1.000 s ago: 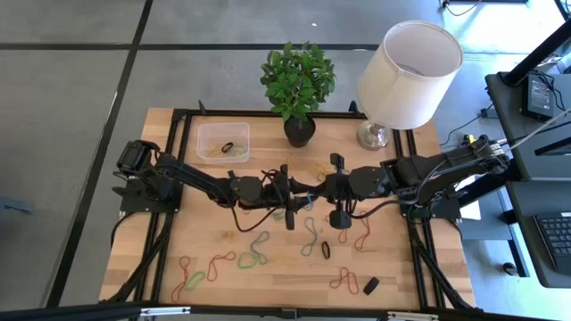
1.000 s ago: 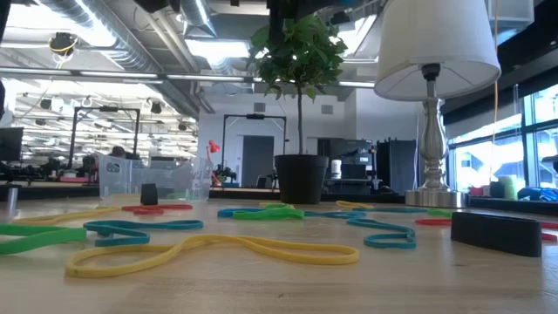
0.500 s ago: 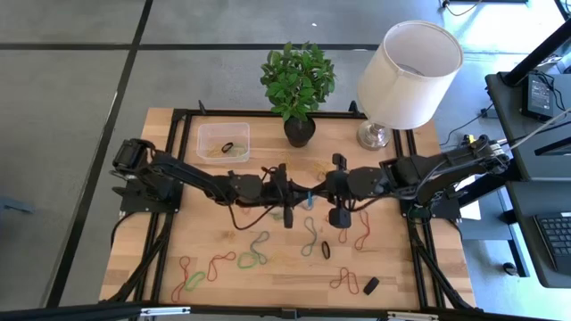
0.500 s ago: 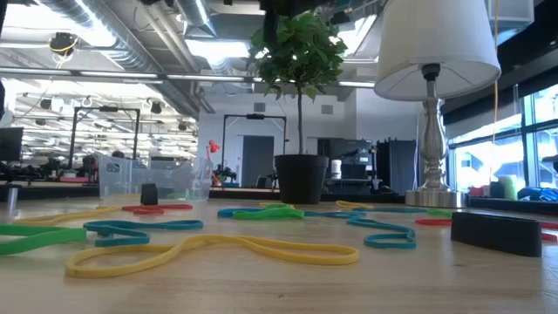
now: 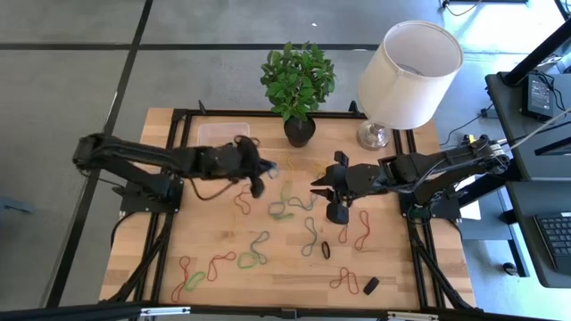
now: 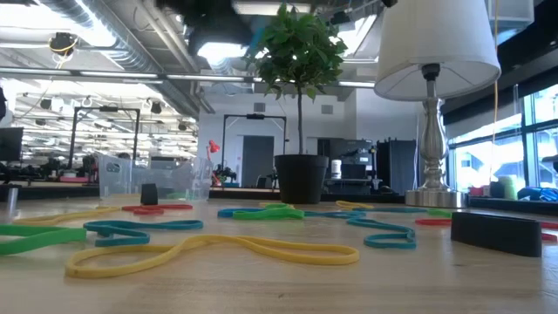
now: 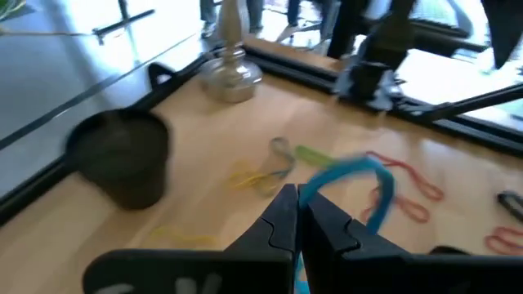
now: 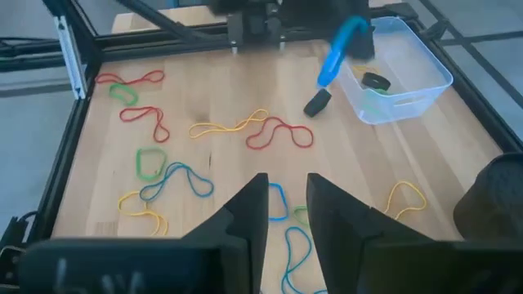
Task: Pick and place rubber bands into bin
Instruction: Put the blue rubber band into the transparent bin, then put the yellow rubber band into the transparent bin
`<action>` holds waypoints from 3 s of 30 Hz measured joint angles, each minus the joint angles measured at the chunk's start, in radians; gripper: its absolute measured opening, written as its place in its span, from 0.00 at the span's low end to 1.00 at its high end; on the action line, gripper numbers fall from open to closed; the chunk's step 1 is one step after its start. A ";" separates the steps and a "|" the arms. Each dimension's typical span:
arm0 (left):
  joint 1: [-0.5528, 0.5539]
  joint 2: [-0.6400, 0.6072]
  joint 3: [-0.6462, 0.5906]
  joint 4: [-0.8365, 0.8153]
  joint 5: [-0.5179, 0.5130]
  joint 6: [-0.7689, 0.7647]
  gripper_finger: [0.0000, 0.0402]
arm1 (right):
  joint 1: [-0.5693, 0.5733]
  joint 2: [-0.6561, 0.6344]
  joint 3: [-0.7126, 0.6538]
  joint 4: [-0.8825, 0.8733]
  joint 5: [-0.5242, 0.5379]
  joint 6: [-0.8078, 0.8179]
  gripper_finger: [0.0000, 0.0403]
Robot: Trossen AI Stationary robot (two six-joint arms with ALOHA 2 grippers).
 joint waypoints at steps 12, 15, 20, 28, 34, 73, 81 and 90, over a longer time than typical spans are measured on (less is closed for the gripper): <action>0.314 -0.390 -0.195 -0.247 0.193 0.028 0.01 | -0.061 0.119 0.000 -0.016 0.011 0.254 0.22; 0.396 -0.414 -0.195 -0.348 0.249 0.059 0.01 | -0.061 0.167 0.000 -0.034 0.007 0.328 0.22; 0.520 -0.376 -0.195 -0.476 0.311 0.090 0.01 | -0.061 0.236 0.000 -0.097 0.006 0.465 0.22; 0.699 -0.189 -0.195 -0.537 0.359 0.169 0.01 | -0.061 0.315 0.000 -0.121 0.007 0.582 0.22; 0.837 -0.003 -0.195 -0.534 0.359 0.178 0.01 | -0.061 0.339 0.000 -0.106 0.007 0.650 0.22; 0.873 -0.089 -0.075 -0.549 0.444 0.023 0.13 | -0.047 0.208 -0.252 -0.093 -0.053 0.626 0.02; 0.536 -0.220 -0.074 -0.476 0.381 -0.031 0.00 | -0.004 -0.048 -0.529 0.125 -0.053 0.622 0.04; 0.305 -0.202 -0.075 -0.349 0.333 -0.044 0.00 | -0.017 -0.108 -0.605 0.230 -0.053 0.522 0.02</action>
